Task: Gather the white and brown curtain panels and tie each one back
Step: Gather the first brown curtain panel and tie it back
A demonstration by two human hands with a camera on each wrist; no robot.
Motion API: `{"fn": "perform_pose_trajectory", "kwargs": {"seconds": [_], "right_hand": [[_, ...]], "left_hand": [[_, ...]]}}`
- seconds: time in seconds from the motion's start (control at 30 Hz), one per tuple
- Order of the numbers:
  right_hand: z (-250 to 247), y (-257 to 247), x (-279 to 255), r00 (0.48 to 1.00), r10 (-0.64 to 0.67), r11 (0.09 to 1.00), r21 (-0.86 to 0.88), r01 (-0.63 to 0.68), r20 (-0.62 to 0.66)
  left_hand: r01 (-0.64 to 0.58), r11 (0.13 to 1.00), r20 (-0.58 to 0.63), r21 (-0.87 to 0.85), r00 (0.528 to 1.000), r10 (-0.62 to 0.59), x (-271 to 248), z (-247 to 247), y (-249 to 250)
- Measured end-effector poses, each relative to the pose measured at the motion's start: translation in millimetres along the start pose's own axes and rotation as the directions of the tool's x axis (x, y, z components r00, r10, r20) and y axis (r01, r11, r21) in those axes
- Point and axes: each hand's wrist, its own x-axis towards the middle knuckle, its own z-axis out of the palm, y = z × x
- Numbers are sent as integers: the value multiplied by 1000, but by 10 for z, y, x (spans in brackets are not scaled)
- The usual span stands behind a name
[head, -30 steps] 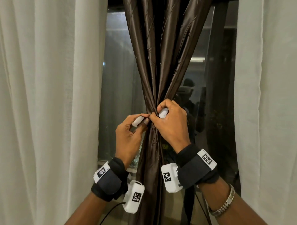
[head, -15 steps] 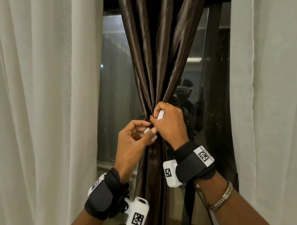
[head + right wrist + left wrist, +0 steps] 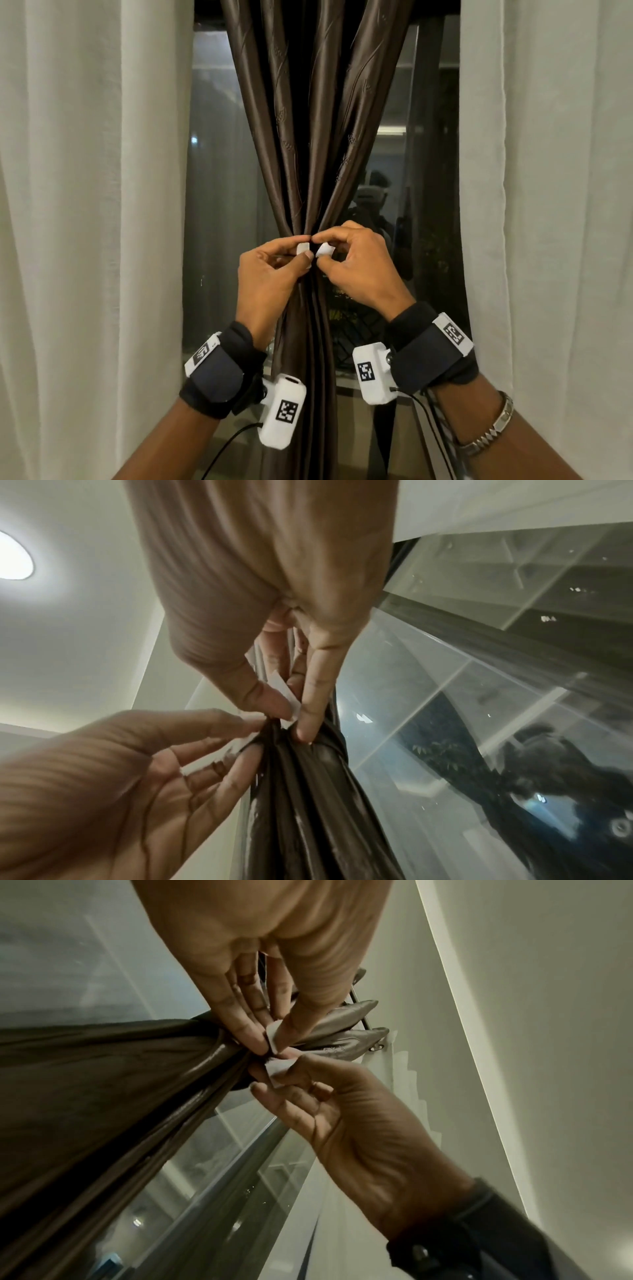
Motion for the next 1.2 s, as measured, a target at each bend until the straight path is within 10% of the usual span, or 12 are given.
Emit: {"fn": "perform_pose_trajectory", "kwargs": {"seconds": [0.63, 0.93, 1.07, 1.2], "right_hand": [[184, -212, -117, 992, 62, 985, -151, -78, -106], [207, -287, -147, 994, 97, 961, -267, -78, 56], [149, -228, -86, 994, 107, 975, -194, -110, -28], [-11, -224, -61, 996, 90, 995, 38, -89, -30]], "left_hand": [[-43, 992, -79, 116, 996, 52, -12, 21, -75], [49, 998, 23, -26, 999, -49, -72, -25, 66], [98, 995, 115, -17, 989, -95, 19, -156, 159], [-18, 994, -97, 110, 995, 28, 157, -293, 76]]}}
